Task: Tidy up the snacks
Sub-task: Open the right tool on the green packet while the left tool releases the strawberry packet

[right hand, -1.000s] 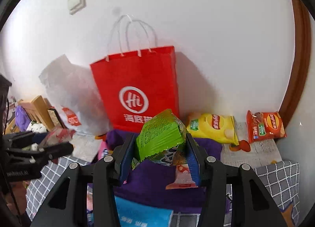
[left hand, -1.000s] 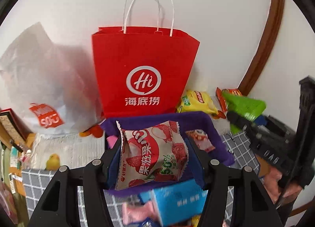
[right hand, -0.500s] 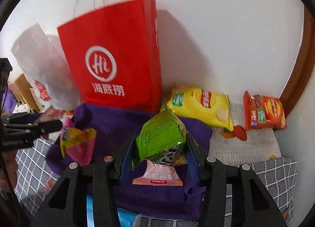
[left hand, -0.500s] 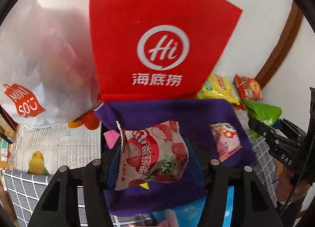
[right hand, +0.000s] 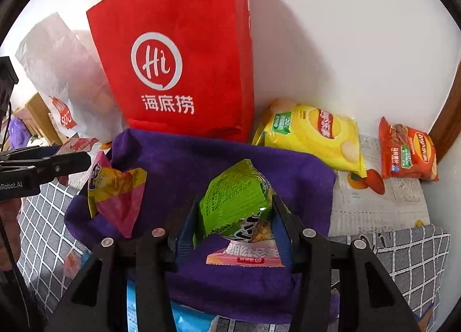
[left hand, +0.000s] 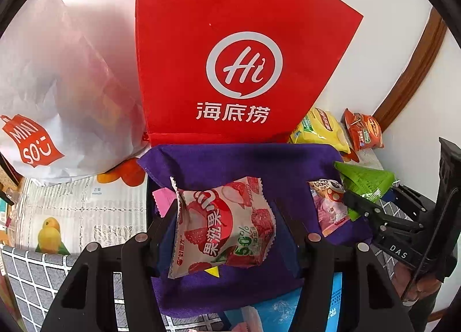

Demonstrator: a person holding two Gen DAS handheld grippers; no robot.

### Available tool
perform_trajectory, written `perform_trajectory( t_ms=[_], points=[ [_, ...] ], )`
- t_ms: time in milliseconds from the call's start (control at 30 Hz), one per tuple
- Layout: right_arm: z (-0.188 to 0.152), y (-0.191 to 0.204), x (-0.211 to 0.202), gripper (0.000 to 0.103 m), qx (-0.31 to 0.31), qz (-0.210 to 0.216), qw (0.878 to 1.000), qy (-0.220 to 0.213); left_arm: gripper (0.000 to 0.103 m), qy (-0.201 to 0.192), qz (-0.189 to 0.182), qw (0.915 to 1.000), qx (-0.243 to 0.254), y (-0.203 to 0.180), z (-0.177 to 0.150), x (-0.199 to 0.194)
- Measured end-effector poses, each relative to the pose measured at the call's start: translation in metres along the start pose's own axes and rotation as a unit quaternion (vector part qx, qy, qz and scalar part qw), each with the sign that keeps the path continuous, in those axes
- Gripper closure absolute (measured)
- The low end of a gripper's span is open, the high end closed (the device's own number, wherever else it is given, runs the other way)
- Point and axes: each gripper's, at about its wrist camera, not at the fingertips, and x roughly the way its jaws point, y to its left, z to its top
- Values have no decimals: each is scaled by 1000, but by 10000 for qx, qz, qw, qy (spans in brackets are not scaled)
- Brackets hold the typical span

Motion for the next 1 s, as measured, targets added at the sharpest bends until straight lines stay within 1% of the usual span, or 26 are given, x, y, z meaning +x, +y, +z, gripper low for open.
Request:
perform_trajectory(
  t_ms=[167, 300, 367, 433, 533, 633, 767, 867, 1000],
  points=[
    [-2, 8, 3, 54, -135, 64, 9999, 74, 45, 60, -59, 10000, 7, -1, -1, 4],
    [-5, 11, 14, 54, -202, 18, 9994, 284, 45, 115, -60, 9999, 13, -2, -2, 7],
    [-6, 10, 19, 54, -201, -100, 9992, 340, 45, 126, -82, 9999, 29, -4, -3, 7],
    [-7, 9, 22, 54, -198, -114, 9988, 424, 45, 128, -98, 9999, 60, -5, -4, 7],
    [-7, 11, 18, 54, -196, -42, 9991, 378, 45, 136, -114, 9998, 97, -8, -4, 7],
    [-8, 18, 17, 54, -340, 52, 9987, 365, 45, 176, -126, 9997, 116, -10, -5, 10],
    [-11, 21, 27, 53, -424, -84, 9977, 514, 45, 283, -171, 9994, 92, -9, -6, 15],
    [-11, 22, 29, 53, -444, -358, 9969, 535, 45, 376, -150, 9991, 86, -9, -7, 20],
    [-11, 20, 29, 53, -424, -460, 9965, 558, 44, 485, -124, 9987, 69, -10, -10, 28]
  ],
)
